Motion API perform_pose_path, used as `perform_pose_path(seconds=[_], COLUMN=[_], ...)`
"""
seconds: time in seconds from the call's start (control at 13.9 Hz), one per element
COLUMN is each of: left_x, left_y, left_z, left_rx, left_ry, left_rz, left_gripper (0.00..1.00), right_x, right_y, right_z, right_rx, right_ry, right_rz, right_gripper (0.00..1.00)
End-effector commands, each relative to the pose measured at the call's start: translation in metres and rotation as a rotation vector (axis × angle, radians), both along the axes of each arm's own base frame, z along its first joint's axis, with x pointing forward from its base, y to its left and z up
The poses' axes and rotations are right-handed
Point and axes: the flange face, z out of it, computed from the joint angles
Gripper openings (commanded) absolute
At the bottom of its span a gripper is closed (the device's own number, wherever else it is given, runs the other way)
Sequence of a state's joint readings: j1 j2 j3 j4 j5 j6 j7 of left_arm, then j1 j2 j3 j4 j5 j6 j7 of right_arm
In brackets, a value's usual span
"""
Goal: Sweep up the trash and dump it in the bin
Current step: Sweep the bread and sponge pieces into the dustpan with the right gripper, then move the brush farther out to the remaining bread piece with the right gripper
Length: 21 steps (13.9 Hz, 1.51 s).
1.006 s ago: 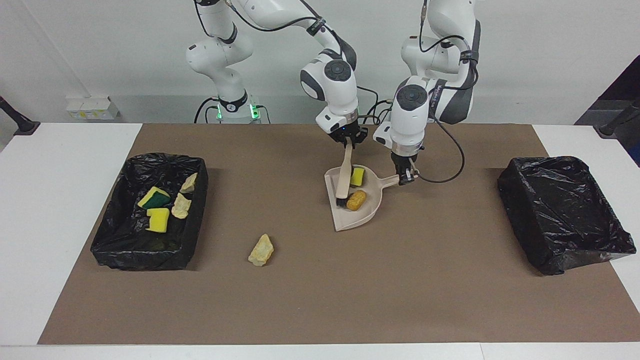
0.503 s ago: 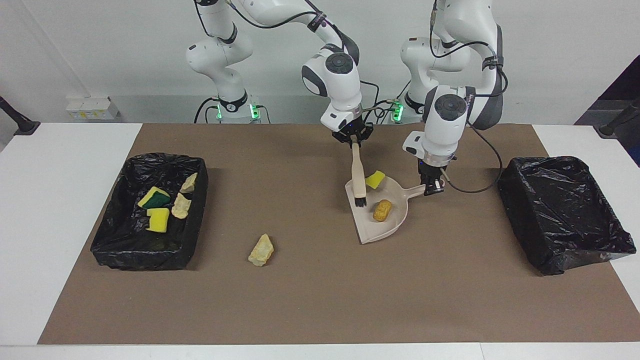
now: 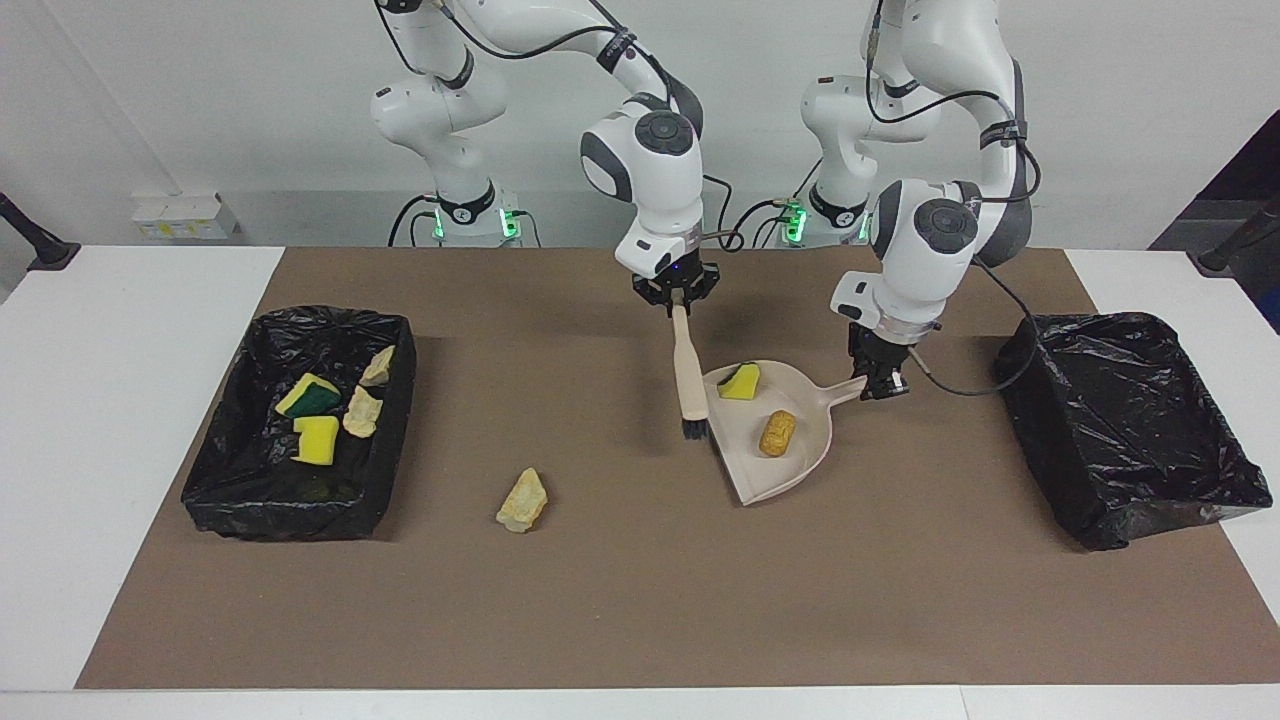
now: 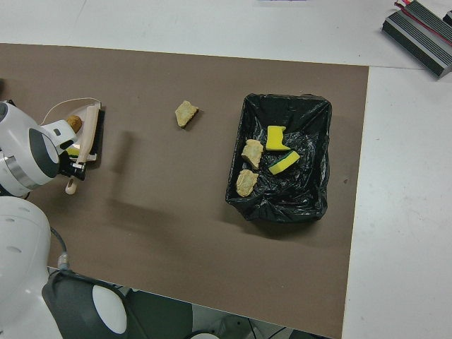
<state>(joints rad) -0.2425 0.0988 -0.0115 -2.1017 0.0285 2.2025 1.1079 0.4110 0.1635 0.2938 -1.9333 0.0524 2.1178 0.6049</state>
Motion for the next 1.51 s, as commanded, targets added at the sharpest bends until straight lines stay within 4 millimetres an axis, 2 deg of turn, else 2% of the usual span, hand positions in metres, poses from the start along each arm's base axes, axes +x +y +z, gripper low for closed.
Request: perform_pose_path(seconds=[0.0, 0.14, 0.22, 0.29, 0.36, 0.43, 0.5, 0.57, 0.65, 0.72, 0.86, 0.93, 1.08, 1.15, 1.29, 1.44], left_x=[0.030, 0.042, 0.046, 0.048, 0.047, 0.040, 0.038, 0.036, 0.035, 0.034, 0.032, 0.031, 0.028, 0.028, 0.027, 0.024], left_y=[-0.005, -0.008, -0.010, -0.014, -0.024, -0.038, -0.043, -0.049, -0.050, -0.051, -0.050, -0.049, -0.046, -0.044, -0.042, -0.041], left_z=[0.014, 0.023, 0.028, 0.023, 0.012, 0.011, 0.010, 0.011, 0.011, 0.009, 0.008, 0.008, 0.005, 0.004, 0.002, 0.001], left_rx=[-0.019, -0.020, -0.019, -0.014, -0.009, 0.003, 0.011, 0.021, 0.029, 0.030, 0.033, 0.035, 0.041, 0.044, 0.046, 0.047], left_ry=[0.004, 0.000, 0.001, 0.020, 0.036, 0.044, 0.052, 0.047, 0.045, 0.048, 0.051, 0.056, 0.070, 0.073, 0.076, 0.080], left_rz=[0.010, 0.014, 0.013, 0.010, 0.022, 0.058, 0.082, 0.080, 0.077, 0.081, 0.081, 0.082, 0.087, 0.092, 0.097, 0.098], left_gripper=[0.00, 0.00, 0.00, 0.00, 0.00, 0.00, 0.00, 0.00, 0.00, 0.00, 0.00, 0.00, 0.00, 0.00, 0.00, 0.00], right_x=[0.068, 0.103, 0.115, 0.123, 0.133, 0.144, 0.156, 0.166, 0.172, 0.177, 0.184, 0.189, 0.189, 0.183, 0.164, 0.147], right_y=[-0.037, -0.078, -0.097, -0.113, -0.129, -0.146, -0.172, -0.202, -0.220, -0.233, -0.248, -0.263, -0.255, -0.242, -0.186, -0.145], right_z=[0.017, 0.009, 0.004, -0.001, -0.002, -0.001, -0.002, -0.011, -0.020, -0.021, -0.039, -0.047, -0.057, -0.062, -0.070, -0.073], right_rx=[-0.038, -0.085, -0.106, -0.116, -0.126, -0.142, -0.158, -0.165, -0.166, -0.164, -0.237, -0.248, -0.231, -0.226, -0.168, -0.166], right_ry=[0.009, -0.008, -0.008, 0.010, 0.020, 0.022, 0.023, 0.035, 0.046, 0.040, 0.045, 0.047, 0.031, 0.047, 0.066, 0.073], right_rz=[0.022, -0.005, 0.011, 0.023, 0.039, 0.052, 0.068, 0.100, 0.139, 0.156, 0.191, 0.183, 0.194, 0.203, 0.176, 0.155], right_gripper=[0.00, 0.00, 0.00, 0.00, 0.00, 0.00, 0.00, 0.00, 0.00, 0.00, 0.00, 0.00, 0.00, 0.00, 0.00, 0.00])
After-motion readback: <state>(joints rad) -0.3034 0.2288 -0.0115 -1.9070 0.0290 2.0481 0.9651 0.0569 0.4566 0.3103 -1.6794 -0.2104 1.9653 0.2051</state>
